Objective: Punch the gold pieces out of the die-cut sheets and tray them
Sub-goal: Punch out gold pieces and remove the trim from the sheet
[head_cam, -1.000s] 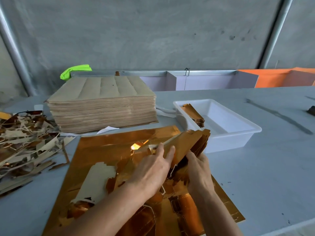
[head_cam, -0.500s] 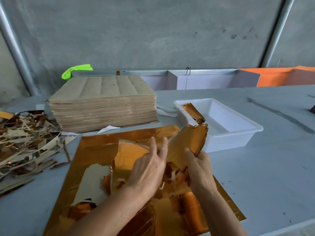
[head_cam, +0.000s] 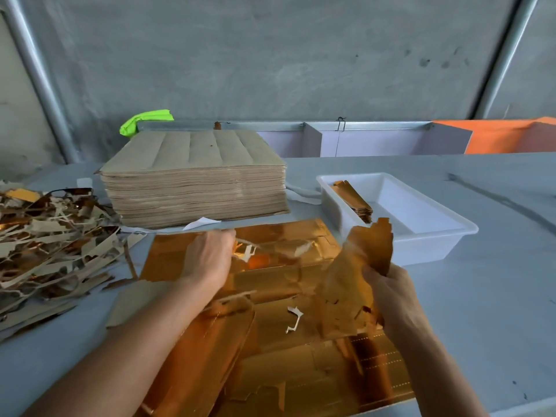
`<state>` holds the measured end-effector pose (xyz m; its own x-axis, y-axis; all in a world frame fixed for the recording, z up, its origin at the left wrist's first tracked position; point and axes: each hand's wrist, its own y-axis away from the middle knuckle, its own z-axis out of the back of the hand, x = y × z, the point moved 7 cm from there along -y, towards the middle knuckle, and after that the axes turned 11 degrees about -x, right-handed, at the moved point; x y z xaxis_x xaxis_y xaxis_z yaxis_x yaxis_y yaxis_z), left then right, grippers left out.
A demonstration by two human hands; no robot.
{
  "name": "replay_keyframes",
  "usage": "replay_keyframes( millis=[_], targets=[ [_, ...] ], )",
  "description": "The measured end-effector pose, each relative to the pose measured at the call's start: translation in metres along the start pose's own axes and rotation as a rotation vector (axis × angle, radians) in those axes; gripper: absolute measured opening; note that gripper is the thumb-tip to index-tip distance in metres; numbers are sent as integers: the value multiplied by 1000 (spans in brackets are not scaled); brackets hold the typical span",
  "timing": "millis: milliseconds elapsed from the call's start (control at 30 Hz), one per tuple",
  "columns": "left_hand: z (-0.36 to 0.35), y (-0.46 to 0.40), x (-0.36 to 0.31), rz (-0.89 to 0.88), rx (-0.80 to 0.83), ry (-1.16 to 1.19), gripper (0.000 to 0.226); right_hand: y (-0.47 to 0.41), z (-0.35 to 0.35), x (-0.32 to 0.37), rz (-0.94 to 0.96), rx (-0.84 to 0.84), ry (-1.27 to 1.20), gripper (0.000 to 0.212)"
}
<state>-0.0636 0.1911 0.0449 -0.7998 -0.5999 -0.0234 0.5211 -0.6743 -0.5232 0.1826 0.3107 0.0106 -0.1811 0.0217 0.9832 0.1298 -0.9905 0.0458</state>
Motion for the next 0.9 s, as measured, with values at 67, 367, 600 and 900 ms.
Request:
replay_keyframes(
  millis=[67, 367, 600, 900],
  targets=[
    [4, -8, 12, 40, -31, -4, 16, -3, 11, -4, -45, -18, -6, 7],
    [-8, -23, -3, 618, 361, 1238, 83, 19, 5, -13, -147, 82, -66, 40],
    [32, -8, -3, -80, 334, 176, 79, 40, -9, -24, -177, 182, -98, 38],
    [25, 109, -45, -329, 212, -24, 58, 60, -26, -27, -118, 226, -92, 15]
  ],
)
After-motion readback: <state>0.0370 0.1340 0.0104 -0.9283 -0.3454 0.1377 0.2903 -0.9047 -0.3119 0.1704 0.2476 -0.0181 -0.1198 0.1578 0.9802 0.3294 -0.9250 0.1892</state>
